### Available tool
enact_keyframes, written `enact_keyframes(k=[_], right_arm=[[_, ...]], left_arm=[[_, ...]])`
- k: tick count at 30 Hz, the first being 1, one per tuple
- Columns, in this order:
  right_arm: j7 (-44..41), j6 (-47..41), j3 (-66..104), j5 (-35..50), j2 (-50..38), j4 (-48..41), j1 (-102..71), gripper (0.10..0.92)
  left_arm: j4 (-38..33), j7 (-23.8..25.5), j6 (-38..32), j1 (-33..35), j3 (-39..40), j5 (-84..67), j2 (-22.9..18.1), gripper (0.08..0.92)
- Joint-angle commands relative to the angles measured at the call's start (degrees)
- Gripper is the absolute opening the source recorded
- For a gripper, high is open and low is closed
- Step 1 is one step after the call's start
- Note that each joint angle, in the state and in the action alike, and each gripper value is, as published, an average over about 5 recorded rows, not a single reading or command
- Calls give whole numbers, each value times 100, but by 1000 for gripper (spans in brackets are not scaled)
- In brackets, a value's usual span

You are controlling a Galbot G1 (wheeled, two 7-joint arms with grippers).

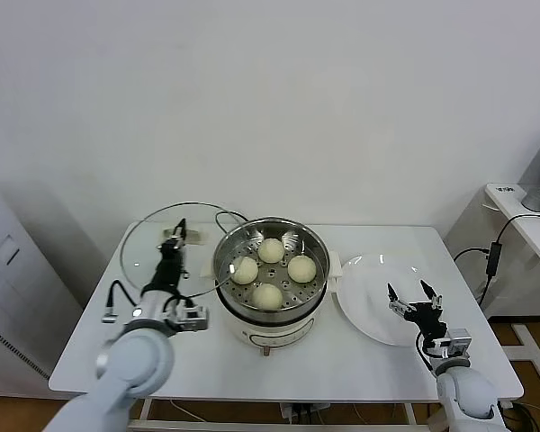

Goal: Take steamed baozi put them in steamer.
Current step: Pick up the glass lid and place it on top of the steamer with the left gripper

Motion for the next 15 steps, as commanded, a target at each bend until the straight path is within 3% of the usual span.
enact_keyframes(k=[1, 15], right_arm=[[-5, 7, -21, -8, -17, -74, 70, 823], [-23, 30, -56, -74, 13, -268, 184, 823]], left_arm=[[331, 482, 818, -841, 1219, 981, -951, 104], [892, 561, 821, -820, 1541, 1577, -1669, 104]])
